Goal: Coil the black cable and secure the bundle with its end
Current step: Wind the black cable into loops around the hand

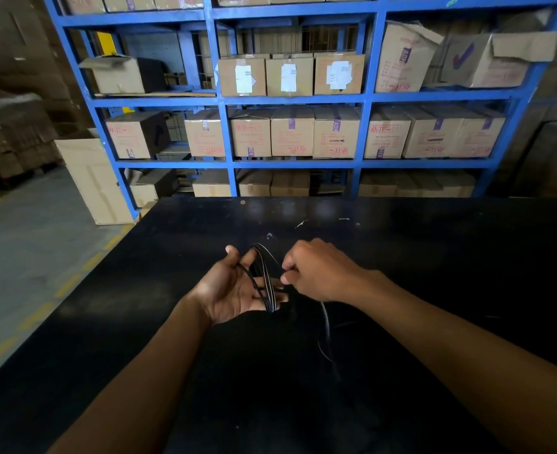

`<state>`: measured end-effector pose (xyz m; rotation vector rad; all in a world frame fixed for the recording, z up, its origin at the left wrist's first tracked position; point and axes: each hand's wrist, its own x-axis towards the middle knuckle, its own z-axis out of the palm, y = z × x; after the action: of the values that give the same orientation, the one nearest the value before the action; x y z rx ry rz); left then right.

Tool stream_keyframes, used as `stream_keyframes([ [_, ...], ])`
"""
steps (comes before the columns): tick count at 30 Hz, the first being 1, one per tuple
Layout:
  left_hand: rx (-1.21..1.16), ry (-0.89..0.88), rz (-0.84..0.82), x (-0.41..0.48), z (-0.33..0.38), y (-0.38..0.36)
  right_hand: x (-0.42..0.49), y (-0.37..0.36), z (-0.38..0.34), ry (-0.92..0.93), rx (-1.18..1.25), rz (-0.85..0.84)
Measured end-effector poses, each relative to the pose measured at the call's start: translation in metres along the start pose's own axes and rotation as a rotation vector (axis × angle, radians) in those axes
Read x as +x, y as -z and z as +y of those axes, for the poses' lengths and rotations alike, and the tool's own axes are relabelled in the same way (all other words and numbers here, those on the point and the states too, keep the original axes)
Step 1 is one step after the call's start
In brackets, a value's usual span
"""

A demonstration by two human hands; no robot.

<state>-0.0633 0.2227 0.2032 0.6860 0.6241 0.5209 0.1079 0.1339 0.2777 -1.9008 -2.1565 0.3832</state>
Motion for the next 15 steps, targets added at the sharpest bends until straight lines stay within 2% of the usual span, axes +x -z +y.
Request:
stream_keyframes([
  [5,-0.010,-0.048,0.045,0.005,0.014,-0.008,-0.018,-0.023,-0.002,-0.090,0.209,-0.006],
  [15,0.014,-0.110,0.034,0.003,0.026,-0.023,-0.042,-0.064,0.006,-0.125,0.552,-0.133],
])
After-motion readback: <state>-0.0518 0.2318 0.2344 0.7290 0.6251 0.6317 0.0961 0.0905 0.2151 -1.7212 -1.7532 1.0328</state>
